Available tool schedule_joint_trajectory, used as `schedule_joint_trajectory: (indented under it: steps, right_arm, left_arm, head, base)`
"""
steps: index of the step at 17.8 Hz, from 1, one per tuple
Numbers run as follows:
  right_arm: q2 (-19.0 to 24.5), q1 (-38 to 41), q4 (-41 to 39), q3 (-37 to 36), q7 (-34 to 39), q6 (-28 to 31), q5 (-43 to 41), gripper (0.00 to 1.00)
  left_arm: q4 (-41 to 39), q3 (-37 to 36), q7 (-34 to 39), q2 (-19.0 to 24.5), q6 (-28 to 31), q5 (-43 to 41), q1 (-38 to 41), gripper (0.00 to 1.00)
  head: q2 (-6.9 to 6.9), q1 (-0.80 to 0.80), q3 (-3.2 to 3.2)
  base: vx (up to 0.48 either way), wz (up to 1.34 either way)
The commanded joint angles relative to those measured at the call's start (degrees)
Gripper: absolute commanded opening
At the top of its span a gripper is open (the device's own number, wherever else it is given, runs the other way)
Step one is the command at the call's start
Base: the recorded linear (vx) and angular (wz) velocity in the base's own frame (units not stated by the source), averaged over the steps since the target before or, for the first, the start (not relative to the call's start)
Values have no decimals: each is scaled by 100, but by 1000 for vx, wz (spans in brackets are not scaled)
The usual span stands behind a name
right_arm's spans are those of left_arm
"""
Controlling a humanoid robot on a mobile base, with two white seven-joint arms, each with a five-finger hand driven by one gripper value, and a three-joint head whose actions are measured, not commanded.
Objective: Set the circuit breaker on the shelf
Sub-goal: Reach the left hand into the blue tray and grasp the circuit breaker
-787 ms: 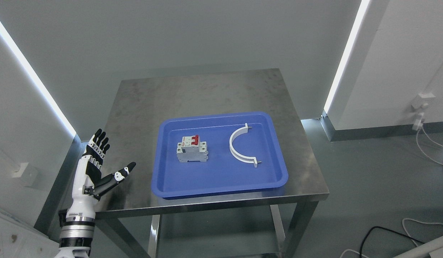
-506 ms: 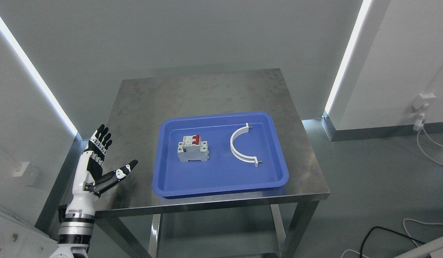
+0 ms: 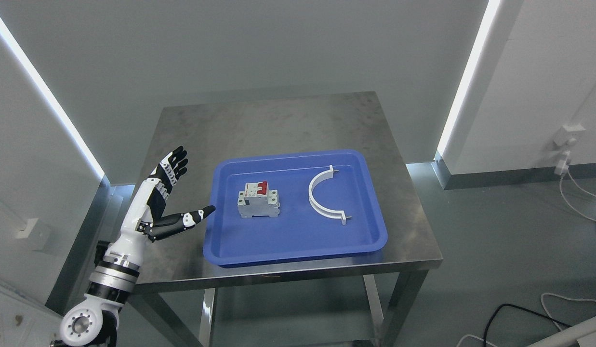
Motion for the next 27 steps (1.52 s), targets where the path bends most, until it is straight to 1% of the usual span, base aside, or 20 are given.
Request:
schedule_joint_trajectory:
  steps: [1, 3, 5, 6, 8, 10, 13, 15, 17, 19, 23, 25, 26, 27]
  right_arm:
    - [-100, -3, 0, 0, 12, 2, 0, 100]
    - [-100, -3, 0, 0, 12, 2, 0, 100]
    - [-100, -3, 0, 0, 12, 2, 0, 100]
    - [-100, -3, 0, 0, 12, 2, 0, 100]
    - [-100, -3, 0, -9, 12, 2, 0, 100]
    - [-100, 6, 0, 0, 12, 2, 0, 100]
    - [-100, 6, 0, 0, 12, 2, 0, 100]
    - [-100, 6, 0, 0, 12, 2, 0, 100]
    - [-100, -3, 0, 0, 12, 2, 0, 100]
    - [-100, -3, 0, 0, 12, 2, 0, 100]
    - [-100, 6, 0, 0, 12, 2, 0, 100]
    - [-100, -3, 0, 0, 12, 2, 0, 100]
    - [-100, -3, 0, 0, 12, 2, 0, 100]
    - [-100, -3, 0, 0, 12, 2, 0, 100]
  left_arm:
    - [-42, -913, -330, 573, 313, -837, -298, 100]
    - [-42, -949, -498, 485, 584, -838, -517, 100]
    - [-33, -1255, -612, 354, 814, -847, -720, 96]
    - [-33, -1439, -735, 345, 980, -847, -755, 95]
    - [19, -1503, -963, 362, 1305, -995, -860, 94]
    - [352, -1485, -982, 345, 1324, -1582, -1001, 94]
    - [573, -1485, -982, 344, 1324, -1804, -1107, 92]
    - [679, -1450, -973, 301, 1324, -2076, -1133, 83]
    - [741, -1433, -982, 169, 1307, -2262, -1133, 77]
    - [741, -1389, -982, 46, 1307, -2271, -1133, 66]
    - [820, -1283, -982, -156, 1149, -2306, -1142, 55]
    - [837, -1082, -999, -314, 1113, -2288, -1125, 46]
    - [837, -1020, -1008, -393, 1070, -2288, -1116, 40]
    - [846, -976, -1095, -420, 991, -2288, -1116, 31]
  head:
    - [0, 0, 0]
    - [0, 0, 0]
    - [0, 0, 0]
    - [0, 0, 0]
    - [0, 0, 0]
    - [0, 0, 0]
    - [0, 0, 0]
    - [0, 0, 0]
    - [0, 0, 0]
    - [0, 0, 0]
    - [0, 0, 0]
    - [0, 0, 0]
    - [0, 0, 0]
    - [0, 0, 0]
  base:
    - [0, 0]
    - [0, 0]
    - [0, 0]
    - [0, 0]
    - [0, 0]
    - [0, 0]
    - [0, 0]
    - [0, 0]
    - [0, 0]
    - [0, 0]
    - [0, 0]
    - [0, 0]
    - [0, 0]
    - [0, 0]
